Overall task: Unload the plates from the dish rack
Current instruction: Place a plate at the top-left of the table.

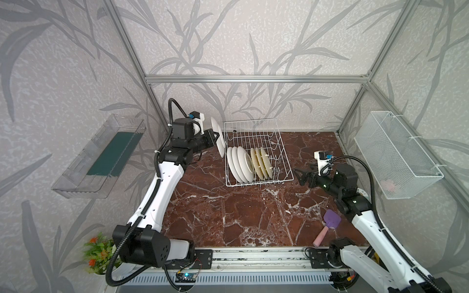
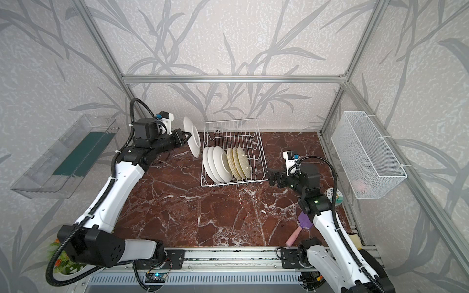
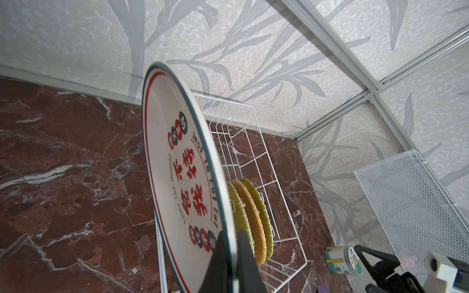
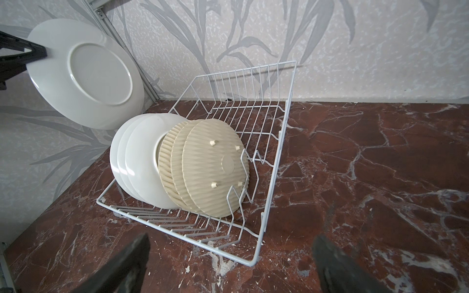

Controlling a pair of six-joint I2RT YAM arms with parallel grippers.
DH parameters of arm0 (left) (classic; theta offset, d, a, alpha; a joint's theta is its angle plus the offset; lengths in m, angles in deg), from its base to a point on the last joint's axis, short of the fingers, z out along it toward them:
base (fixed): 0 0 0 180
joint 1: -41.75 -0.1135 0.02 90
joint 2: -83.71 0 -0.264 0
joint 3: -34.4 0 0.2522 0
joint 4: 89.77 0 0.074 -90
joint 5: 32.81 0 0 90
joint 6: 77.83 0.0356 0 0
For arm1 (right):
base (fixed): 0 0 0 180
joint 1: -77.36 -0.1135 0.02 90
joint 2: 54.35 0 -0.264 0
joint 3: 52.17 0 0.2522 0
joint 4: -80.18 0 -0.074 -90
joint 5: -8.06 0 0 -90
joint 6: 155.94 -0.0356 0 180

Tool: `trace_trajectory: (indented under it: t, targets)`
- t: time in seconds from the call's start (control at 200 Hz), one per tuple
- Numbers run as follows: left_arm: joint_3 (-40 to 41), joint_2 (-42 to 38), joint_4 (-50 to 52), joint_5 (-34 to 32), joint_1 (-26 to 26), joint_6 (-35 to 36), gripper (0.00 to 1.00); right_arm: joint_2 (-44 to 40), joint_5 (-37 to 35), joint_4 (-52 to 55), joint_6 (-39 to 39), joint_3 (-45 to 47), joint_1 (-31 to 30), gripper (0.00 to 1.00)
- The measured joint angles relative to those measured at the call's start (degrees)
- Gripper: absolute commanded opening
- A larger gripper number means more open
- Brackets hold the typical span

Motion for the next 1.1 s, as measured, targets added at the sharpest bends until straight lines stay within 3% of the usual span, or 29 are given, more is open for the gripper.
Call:
trace_trajectory:
  t: [0.38, 0.84, 1.105]
  targets:
    - [-9.2, 0.7, 5.6, -0.2, 1.2, 9.9, 0.0, 1.6, 0.2, 1.9, -2.4, -3.5, 0.0, 0.99]
    - [-10.9, 3.1, 12.6, -4.0, 12.3, 28.2, 0.0, 8.7, 2.1, 4.9, -10.7, -13.2, -0.2, 0.99]
    - [-6.3, 1.9, 11.6, -8.4, 18.9, 40.2, 0.0, 12.9, 2.2, 6.5, -18.1, -20.6, -1.0, 1.0]
